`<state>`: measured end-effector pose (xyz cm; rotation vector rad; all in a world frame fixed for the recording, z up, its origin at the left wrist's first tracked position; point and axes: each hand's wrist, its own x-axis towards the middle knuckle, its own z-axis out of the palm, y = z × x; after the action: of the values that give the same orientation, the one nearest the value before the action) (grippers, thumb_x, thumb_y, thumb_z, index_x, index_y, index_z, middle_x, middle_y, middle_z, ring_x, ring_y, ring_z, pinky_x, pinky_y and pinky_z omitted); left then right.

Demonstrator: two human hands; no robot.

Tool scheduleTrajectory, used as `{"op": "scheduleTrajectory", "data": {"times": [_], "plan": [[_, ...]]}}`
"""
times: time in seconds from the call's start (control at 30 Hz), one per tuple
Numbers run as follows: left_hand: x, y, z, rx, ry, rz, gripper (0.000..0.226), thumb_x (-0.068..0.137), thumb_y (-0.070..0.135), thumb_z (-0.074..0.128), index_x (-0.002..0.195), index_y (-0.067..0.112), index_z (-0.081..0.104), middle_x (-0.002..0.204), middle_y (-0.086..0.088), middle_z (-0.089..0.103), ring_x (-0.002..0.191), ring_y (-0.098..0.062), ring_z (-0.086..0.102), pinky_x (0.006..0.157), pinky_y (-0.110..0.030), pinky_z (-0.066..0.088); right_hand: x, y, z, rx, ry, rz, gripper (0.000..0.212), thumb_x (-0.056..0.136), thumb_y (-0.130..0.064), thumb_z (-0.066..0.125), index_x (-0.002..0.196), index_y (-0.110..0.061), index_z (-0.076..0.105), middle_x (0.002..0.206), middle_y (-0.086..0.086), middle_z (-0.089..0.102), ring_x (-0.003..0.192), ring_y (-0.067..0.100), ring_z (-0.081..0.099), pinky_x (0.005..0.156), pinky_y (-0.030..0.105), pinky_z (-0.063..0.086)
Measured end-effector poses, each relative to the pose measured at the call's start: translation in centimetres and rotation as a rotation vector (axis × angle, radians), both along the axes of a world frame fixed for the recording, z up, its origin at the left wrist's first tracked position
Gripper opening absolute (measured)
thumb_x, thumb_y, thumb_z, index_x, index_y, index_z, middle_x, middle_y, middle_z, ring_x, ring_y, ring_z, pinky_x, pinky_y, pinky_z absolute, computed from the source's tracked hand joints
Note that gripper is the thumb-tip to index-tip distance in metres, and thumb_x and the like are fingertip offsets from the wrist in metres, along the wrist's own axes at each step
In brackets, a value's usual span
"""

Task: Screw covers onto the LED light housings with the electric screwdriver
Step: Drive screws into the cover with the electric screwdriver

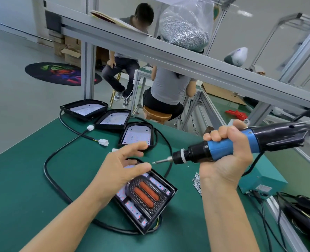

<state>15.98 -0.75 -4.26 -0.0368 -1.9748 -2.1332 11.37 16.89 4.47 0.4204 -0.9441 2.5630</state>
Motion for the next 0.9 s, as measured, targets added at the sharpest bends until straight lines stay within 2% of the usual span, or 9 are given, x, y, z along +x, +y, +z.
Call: {"op": "scheduleTrajectory", "data": {"times": [0.07,0.13,0.17,0.23,0.3,0.4,0.47,0.63,0.9], "plan": [[-0.6,-2.1,-1.1,-0.081,-0.075,0.245,0.037,0.077,0.025,0.078,0.111,0.031,0.065,0.112,0.007,0.065,0.101,-0.01,0.062,0.09,-0.025,0.045,-0.6,-0.6,-0.4,0.043,0.01,-0.006,0.022,0.072,-0.003,0.052,0.089,-0.016,0.051,0.056,-0.005,0.046,0.049,0.011,0.045,0.055,0.024,0.043],[-1.1,-3.5,-2.5,-0.209,-0.203,0.353,0.033,0.085,0.033,0.068,0.117,0.027,0.059,0.117,0.006,0.061,0.108,-0.014,0.057,0.09,-0.026,0.039,-1.3,-1.4,-1.0,0.085,0.01,-0.014,0.024,0.071,-0.001,0.052,0.09,-0.016,0.051,0.054,-0.005,0.046,0.048,0.011,0.045,0.055,0.025,0.043],[-1.2,-3.8,-3.2,-0.256,-0.276,0.312,0.044,0.083,0.041,0.068,0.122,0.026,0.055,0.122,0.005,0.058,0.11,-0.014,0.054,0.09,-0.026,0.037,-1.6,-1.8,-1.3,0.105,0.006,-0.018,0.024,0.071,0.0,0.052,0.09,-0.015,0.052,0.054,-0.004,0.046,0.048,0.011,0.045,0.055,0.025,0.043],[-1.2,-3.4,-4.1,-0.34,-0.404,0.157,0.083,0.066,0.061,0.076,0.135,0.028,0.043,0.131,0.003,0.052,0.114,-0.014,0.05,0.094,-0.028,0.036,-2.3,-2.6,-2.1,0.151,-0.002,-0.022,0.025,0.071,0.001,0.053,0.09,-0.015,0.053,0.055,-0.002,0.046,0.047,0.013,0.046,0.055,0.026,0.042],[-1.4,-2.8,-4.5,-0.533,-0.487,0.111,0.109,0.049,0.076,0.067,0.142,0.031,0.034,0.138,0.0,0.047,0.125,-0.018,0.044,0.104,-0.033,0.034,-2.9,-3.4,-2.8,0.208,-0.015,-0.033,0.025,0.07,0.001,0.055,0.089,-0.016,0.055,0.056,0.0,0.047,0.047,0.015,0.047,0.054,0.026,0.042],[-2.1,-2.1,-4.8,-0.76,-0.485,0.189,0.098,0.062,0.072,0.067,0.143,0.029,0.034,0.141,0.001,0.045,0.132,-0.022,0.036,0.108,-0.037,0.029,-3.7,-4.3,-3.8,0.275,-0.031,-0.052,0.026,0.07,-0.001,0.057,0.09,-0.015,0.055,0.055,0.0,0.049,0.048,0.017,0.047,0.055,0.027,0.04],[-2.4,-2.1,-5.1,-0.751,-0.457,0.205,0.088,0.07,0.063,0.07,0.142,0.027,0.037,0.138,0.0,0.046,0.13,-0.022,0.038,0.107,-0.038,0.031,-4.2,-4.7,-4.3,0.302,-0.031,-0.061,0.025,0.07,0.0,0.058,0.09,-0.015,0.054,0.055,0.0,0.05,0.048,0.018,0.047,0.056,0.029,0.04],[-2.8,-2.2,-5.1,-0.701,-0.447,0.179,0.08,0.069,0.059,0.072,0.136,0.024,0.047,0.125,-0.003,0.051,0.122,-0.024,0.045,0.102,-0.04,0.038,-4.9,-5.3,-5.2,0.352,-0.036,-0.073,0.026,0.069,0.001,0.059,0.089,-0.017,0.057,0.053,0.001,0.05,0.048,0.019,0.047,0.056,0.029,0.041],[-3.0,-1.8,-5.4,-0.718,-0.442,0.205,0.088,0.072,0.061,0.068,0.145,0.026,0.035,0.128,0.0,0.045,0.126,-0.021,0.034,0.104,-0.035,0.032,-5.4,-5.6,-5.7,0.402,-0.063,-0.072,0.025,0.07,0.0,0.06,0.089,-0.016,0.057,0.053,-0.001,0.051,0.049,0.019,0.047,0.059,0.031,0.041]]}}
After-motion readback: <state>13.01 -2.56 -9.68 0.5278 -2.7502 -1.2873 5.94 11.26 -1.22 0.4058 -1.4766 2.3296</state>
